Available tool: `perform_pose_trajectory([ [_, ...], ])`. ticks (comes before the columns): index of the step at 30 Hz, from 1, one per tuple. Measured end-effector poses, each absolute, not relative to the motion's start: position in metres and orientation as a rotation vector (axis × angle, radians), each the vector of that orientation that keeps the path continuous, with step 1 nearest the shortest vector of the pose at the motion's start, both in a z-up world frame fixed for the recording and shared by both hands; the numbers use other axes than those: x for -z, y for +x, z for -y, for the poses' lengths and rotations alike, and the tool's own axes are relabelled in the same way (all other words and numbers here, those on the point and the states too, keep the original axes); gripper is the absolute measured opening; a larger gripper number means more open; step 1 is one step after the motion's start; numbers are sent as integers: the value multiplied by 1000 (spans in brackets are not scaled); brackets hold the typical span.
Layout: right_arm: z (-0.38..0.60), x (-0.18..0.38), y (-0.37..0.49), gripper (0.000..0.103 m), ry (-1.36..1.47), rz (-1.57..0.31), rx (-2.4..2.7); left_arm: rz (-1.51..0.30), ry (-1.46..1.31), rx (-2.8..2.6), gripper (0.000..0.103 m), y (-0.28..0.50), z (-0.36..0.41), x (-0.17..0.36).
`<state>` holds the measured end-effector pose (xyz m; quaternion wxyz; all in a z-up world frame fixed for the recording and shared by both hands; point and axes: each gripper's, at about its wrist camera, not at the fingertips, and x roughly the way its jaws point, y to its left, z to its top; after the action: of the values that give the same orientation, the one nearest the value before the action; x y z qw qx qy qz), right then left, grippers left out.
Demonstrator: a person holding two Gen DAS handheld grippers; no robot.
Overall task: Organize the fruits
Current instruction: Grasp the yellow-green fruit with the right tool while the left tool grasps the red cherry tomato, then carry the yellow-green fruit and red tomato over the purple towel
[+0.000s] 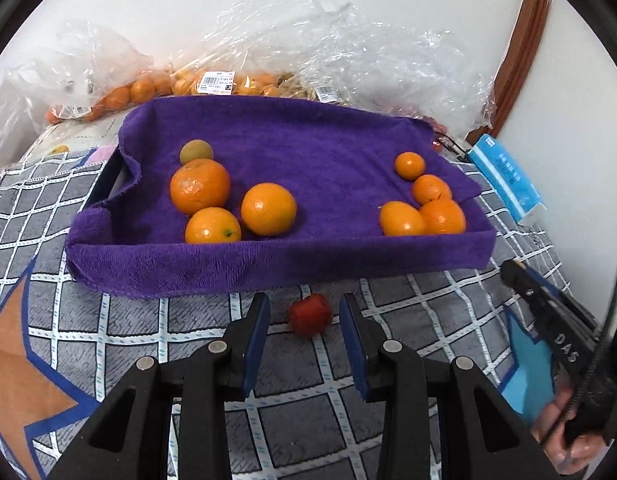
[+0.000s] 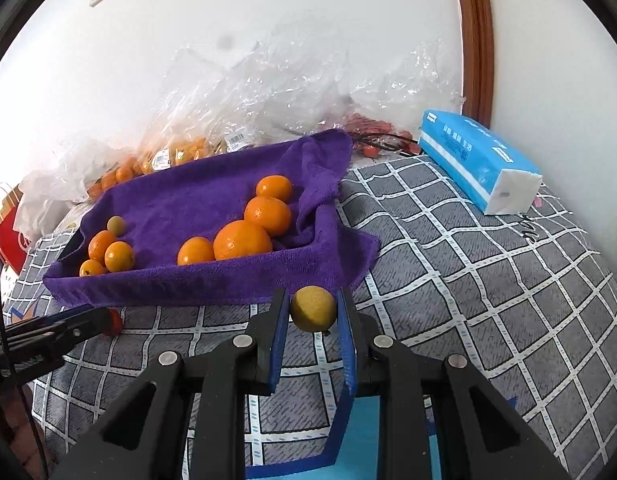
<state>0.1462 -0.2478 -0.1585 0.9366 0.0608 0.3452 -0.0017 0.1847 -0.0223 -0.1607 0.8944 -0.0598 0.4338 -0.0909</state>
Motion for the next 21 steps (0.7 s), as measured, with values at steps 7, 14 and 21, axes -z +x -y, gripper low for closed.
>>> perform_pose_trajectory([
  [7,249,161,149,24,139,-724,8,-889,-107,177,34,184,26,166],
  [14,249,164,153,24,138,-745,4,-884,-105,178,31,183,27,166],
  [21,251,166,155,24,150,-755,5,-881,-143,181,25,181,21,167],
])
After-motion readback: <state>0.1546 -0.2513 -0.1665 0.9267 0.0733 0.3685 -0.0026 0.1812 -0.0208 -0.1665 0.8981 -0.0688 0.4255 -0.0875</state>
